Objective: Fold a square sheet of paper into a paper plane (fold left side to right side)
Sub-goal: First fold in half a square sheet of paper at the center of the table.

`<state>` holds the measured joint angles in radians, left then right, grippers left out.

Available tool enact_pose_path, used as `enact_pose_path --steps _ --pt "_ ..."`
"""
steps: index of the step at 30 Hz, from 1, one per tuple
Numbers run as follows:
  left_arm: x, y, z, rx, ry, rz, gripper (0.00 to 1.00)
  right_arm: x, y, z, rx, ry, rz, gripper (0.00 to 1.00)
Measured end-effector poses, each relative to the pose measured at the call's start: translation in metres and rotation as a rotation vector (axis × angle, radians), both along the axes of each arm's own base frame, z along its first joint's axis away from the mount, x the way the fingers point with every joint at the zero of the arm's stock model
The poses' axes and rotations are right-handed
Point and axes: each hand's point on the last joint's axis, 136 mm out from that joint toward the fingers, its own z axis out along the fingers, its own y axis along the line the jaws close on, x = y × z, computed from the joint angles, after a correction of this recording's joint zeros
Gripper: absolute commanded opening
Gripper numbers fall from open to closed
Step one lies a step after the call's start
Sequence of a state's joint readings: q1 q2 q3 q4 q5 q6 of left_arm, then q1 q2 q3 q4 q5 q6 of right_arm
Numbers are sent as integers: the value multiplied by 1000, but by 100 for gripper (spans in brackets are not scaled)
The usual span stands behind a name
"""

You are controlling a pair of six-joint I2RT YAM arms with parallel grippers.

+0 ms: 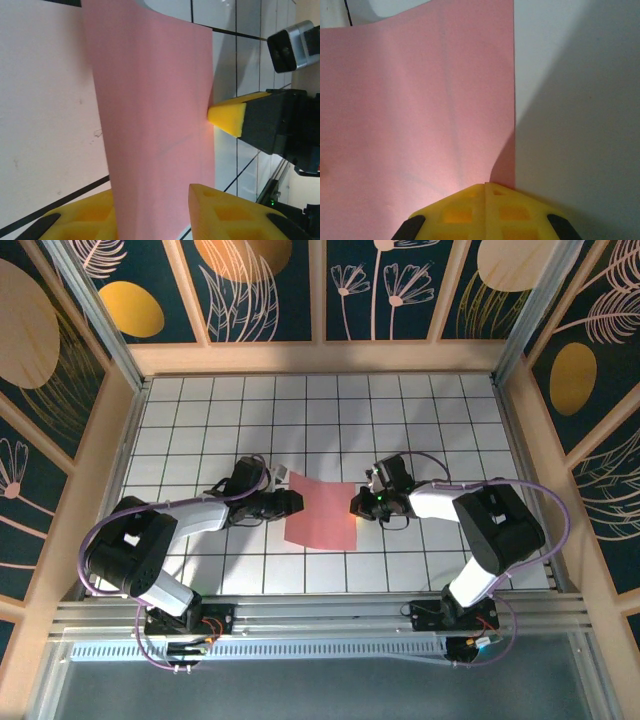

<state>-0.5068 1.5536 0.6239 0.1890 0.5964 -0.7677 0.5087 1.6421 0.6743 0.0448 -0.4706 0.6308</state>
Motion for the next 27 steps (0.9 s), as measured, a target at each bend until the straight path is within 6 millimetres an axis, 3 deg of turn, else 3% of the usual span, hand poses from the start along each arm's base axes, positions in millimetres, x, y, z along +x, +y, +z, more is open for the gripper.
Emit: enact_pose_path --steps 6,13,20,27 --pt "-3 -10 8 -29 3 -31 47 1 1 0 -11 -8 6 5" --pt "-9 -41 26 -60 -29 -108 54 2 1 -1 -19 -18 16 5" --pt "-13 -66 22 -74 -18 -163 56 2 2 0 -17 -20 17 5" --pt "-13 -70 9 -64 17 -160 50 3 3 0 -8 -34 15 5"
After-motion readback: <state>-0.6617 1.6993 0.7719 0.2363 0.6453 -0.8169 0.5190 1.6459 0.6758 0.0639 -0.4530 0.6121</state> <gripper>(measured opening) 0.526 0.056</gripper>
